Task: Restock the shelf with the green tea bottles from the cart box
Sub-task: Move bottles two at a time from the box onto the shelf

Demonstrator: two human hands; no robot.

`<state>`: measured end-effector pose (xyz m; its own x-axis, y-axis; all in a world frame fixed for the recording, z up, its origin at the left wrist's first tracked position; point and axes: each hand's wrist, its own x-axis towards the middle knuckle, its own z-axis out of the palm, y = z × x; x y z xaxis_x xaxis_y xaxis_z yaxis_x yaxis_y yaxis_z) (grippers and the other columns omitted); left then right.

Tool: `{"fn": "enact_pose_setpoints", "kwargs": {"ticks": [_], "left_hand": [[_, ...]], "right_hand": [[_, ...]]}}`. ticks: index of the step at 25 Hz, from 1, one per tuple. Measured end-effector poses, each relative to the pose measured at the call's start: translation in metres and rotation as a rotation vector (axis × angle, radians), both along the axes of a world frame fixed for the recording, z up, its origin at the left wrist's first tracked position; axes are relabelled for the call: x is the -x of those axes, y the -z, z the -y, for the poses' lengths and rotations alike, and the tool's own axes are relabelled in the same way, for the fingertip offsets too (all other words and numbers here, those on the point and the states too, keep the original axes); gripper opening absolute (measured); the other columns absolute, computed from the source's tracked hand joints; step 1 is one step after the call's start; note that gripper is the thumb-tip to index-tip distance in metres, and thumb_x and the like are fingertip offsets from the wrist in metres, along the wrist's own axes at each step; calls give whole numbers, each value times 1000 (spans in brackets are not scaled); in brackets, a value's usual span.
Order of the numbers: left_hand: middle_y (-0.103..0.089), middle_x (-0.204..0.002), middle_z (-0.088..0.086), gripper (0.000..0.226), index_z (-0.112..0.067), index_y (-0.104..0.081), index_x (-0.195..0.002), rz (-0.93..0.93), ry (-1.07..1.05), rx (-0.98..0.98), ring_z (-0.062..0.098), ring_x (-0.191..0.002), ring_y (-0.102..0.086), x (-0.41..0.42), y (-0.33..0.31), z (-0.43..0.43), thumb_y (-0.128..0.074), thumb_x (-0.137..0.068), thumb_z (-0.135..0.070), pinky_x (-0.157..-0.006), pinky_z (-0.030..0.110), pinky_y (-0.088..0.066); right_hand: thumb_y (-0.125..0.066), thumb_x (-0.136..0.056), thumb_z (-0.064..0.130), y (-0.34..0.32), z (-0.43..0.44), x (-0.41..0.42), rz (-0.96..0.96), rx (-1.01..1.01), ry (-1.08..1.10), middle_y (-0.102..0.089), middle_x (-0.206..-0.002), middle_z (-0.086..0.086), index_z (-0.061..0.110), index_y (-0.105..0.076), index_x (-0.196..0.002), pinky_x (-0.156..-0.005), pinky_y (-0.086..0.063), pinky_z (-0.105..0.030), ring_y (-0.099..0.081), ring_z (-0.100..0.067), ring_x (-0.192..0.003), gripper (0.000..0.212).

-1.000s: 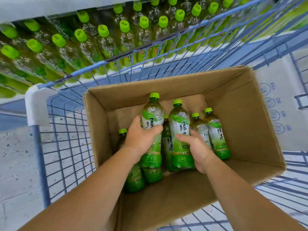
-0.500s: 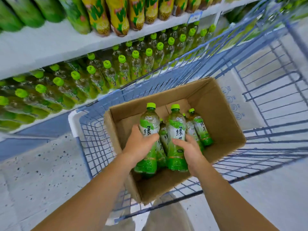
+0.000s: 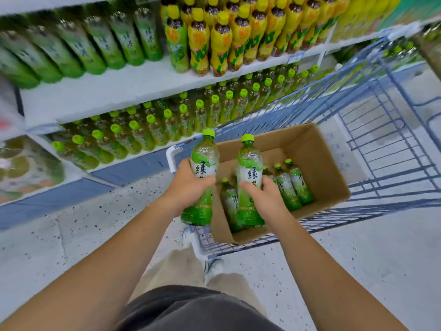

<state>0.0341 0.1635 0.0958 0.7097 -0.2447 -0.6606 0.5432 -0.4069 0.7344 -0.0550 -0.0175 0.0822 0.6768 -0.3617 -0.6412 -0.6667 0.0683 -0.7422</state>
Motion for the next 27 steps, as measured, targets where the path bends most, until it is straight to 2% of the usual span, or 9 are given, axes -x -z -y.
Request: {"fn": "enact_pose_setpoints", "kwargs": {"ticks": [2,7,9,13,15,19,21,23,27], "left_hand": [[-58,-107,4,53,-20,-40,-128,56,-61,-12,18,-90,-62,10,-20,-30,-74,-87,-21,-65,32,-49],[-59,-100,2,49,-20,-41,-125,173,-190,-25,15,-79,-60,25,-59,-104,-73,-88,-20,-62,29,-44],[-59,-96,0,51,-17,-42,-127,207,-239,-22,11,-75,-60,23,-70,-134,-74,-87,-18,-58,24,-45],[-60,-95,-3,54,-16,-42,-129,275,-316,-23,6,-73,-59,6,-86,-199,-74,-86,-16,-48,12,-44],[-61,-99,-3,55,-18,-42,-130,312,-341,-29,4,-77,-61,-10,-89,-234,-75,-86,-15,-51,11,-46],[-66,-105,-3,56,-23,-46,-125,386,-390,-44,5,-86,-67,-46,-85,-304,-79,-80,-12,-61,15,-51],[-68,-105,-3,56,-25,-50,-122,429,-412,-42,11,-89,-70,-67,-76,-331,-81,-76,-13,-65,21,-57],[-69,-107,-2,61,-28,-49,-124,470,-449,-45,14,-90,-72,-87,-67,-351,-82,-73,-16,-74,34,-62],[-70,-106,-4,59,-31,-49,-120,575,-489,-48,10,-88,-71,-125,-42,-370,-82,-75,-13,-76,34,-62]], "right_hand": [[-69,-91,33,-12,-24,-5,33,-2,-70,-72,-103,-3,21,-64,-113,-67,-59,-33,-70,-17,-88,25],[-74,-86,36,-36,-93,-23,104,32,-236,-72,-105,1,25,-64,-114,-80,-59,-41,-70,-19,-93,31],[-75,-86,34,-48,-121,-35,146,53,-302,-72,-106,2,27,-64,-110,-82,-58,-41,-69,-18,-94,27],[-75,-87,33,-67,-184,-71,211,95,-377,-71,-103,5,25,-63,-111,-68,-51,-28,-67,-11,-88,28],[-76,-86,29,-70,-219,-92,235,82,-367,-71,-99,5,28,-63,-105,-68,-54,-30,-68,-12,-85,23],[-78,-82,28,-65,-288,-138,262,70,-356,-73,-99,2,26,-65,-107,-82,-59,-43,-71,-19,-90,28],[-78,-81,27,-57,-314,-162,294,77,-366,-73,-97,2,28,-65,-104,-82,-59,-44,-71,-19,-89,27],[-78,-78,27,-48,-334,-187,330,88,-367,-74,-94,2,29,-65,-100,-81,-59,-46,-72,-20,-88,26],[-77,-81,25,-26,-358,-238,410,79,-401,-74,-95,1,27,-64,-103,-80,-59,-44,-71,-20,-87,26]]}}
